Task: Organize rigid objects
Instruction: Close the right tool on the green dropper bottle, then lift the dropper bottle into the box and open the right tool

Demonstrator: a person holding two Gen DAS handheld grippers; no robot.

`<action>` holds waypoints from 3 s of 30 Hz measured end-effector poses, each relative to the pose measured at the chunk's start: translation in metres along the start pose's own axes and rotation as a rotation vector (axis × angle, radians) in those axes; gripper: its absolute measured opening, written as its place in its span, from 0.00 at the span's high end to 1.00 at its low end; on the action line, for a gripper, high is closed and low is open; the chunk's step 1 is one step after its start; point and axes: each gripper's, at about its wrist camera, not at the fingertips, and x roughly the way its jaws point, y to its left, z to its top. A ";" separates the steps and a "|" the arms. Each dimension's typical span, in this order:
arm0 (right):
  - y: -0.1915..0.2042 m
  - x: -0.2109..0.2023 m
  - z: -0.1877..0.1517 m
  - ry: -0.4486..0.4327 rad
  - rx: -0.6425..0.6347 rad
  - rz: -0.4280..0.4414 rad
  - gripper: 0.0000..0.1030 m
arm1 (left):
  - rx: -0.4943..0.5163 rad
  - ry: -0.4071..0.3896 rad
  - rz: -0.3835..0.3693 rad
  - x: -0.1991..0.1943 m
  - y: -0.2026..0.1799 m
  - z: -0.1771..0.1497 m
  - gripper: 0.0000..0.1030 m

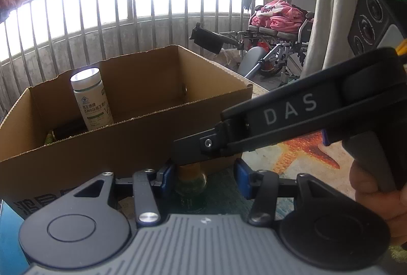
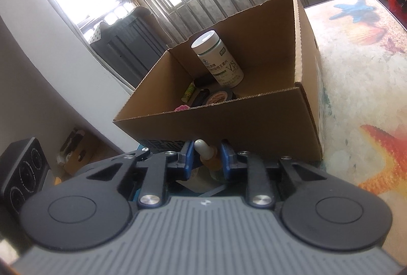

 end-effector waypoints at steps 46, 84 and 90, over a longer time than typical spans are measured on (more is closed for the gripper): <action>-0.016 -0.056 -0.018 -0.044 0.023 -0.103 0.67 | 0.011 0.009 -0.102 0.014 -0.033 -0.005 0.45; -0.015 -0.024 -0.015 0.055 -0.105 -0.171 0.69 | -0.023 0.076 -0.077 0.056 -0.019 -0.015 0.67; -0.009 -0.028 -0.013 0.049 -0.105 -0.164 0.70 | -0.020 0.067 -0.081 0.046 -0.021 -0.013 0.68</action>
